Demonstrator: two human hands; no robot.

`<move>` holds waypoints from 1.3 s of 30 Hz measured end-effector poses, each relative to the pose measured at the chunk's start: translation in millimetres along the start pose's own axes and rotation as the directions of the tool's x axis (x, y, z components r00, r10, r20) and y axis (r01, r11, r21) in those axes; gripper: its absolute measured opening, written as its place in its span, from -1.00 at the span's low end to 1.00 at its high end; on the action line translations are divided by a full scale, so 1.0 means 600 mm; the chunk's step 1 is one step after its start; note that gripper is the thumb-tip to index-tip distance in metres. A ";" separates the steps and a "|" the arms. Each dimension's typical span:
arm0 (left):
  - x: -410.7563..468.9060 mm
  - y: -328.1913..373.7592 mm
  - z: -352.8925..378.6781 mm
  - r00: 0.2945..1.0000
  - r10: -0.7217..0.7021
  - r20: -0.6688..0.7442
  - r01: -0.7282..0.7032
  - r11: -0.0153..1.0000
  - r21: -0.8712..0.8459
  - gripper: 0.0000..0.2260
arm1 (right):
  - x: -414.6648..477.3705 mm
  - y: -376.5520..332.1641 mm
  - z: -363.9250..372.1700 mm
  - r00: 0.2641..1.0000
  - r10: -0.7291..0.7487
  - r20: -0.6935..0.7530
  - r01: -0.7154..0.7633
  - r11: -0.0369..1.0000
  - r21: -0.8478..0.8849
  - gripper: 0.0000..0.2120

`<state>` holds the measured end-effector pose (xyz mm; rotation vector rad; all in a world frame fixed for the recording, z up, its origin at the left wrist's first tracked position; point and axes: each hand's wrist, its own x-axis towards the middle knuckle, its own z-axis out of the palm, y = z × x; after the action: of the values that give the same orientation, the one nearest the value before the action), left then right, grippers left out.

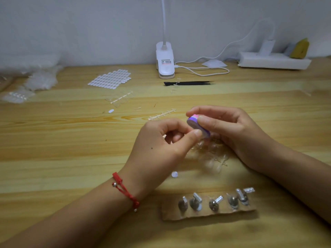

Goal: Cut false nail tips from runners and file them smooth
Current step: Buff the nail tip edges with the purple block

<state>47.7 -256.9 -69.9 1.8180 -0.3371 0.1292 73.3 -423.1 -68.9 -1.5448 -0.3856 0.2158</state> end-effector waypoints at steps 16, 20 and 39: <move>0.004 -0.002 -0.008 0.998 -0.020 -0.063 0.008 0.985 -0.175 -0.86 | 0.000 0.005 0.001 0.998 -0.031 -0.059 0.027 0.998 -0.065 -0.79; 0.002 -0.001 -0.007 0.997 -0.015 -0.072 0.003 0.987 -0.163 -0.87 | 0.001 0.001 0.003 0.997 -0.014 -0.078 0.009 0.998 -0.058 -0.79; 0.008 0.001 -0.013 0.985 -0.141 -0.100 0.109 0.957 -0.270 -0.86 | 0.000 -0.002 0.000 0.998 0.019 -0.063 -0.012 0.994 0.106 -0.70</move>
<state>53.0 -250.3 -65.8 1.5545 -0.1459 0.0980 73.4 -423.2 -67.7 -1.4471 -0.3065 0.1954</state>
